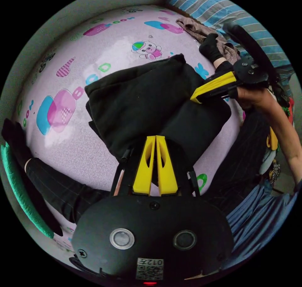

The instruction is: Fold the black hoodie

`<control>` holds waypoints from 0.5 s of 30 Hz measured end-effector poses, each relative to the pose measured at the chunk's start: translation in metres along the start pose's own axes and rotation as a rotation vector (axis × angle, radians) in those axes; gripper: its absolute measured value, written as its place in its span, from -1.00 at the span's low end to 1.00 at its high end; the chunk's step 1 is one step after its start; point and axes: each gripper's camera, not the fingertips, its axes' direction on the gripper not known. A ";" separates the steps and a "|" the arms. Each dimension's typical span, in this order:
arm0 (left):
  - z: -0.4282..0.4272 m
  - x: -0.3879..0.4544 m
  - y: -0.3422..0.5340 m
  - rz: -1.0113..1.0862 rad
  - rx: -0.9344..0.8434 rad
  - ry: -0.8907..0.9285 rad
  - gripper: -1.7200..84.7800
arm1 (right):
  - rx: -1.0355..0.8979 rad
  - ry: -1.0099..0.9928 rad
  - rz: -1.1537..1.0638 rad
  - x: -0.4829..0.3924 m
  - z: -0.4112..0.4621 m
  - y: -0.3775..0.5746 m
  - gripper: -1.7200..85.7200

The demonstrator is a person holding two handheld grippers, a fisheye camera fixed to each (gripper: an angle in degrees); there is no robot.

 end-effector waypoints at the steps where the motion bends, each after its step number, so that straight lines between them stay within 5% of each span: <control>1: -0.006 0.004 0.002 0.004 0.020 -0.017 -0.95 | 0.049 -0.041 0.019 0.004 -0.012 0.012 -0.97; 6: -0.034 0.052 0.003 0.109 0.114 -0.010 -0.95 | 0.111 -0.076 -0.040 -0.009 -0.032 0.051 -0.96; 15: 0.033 0.084 -0.019 0.157 -0.047 -0.096 -0.95 | -0.001 0.037 -0.067 -0.020 0.027 0.047 -0.97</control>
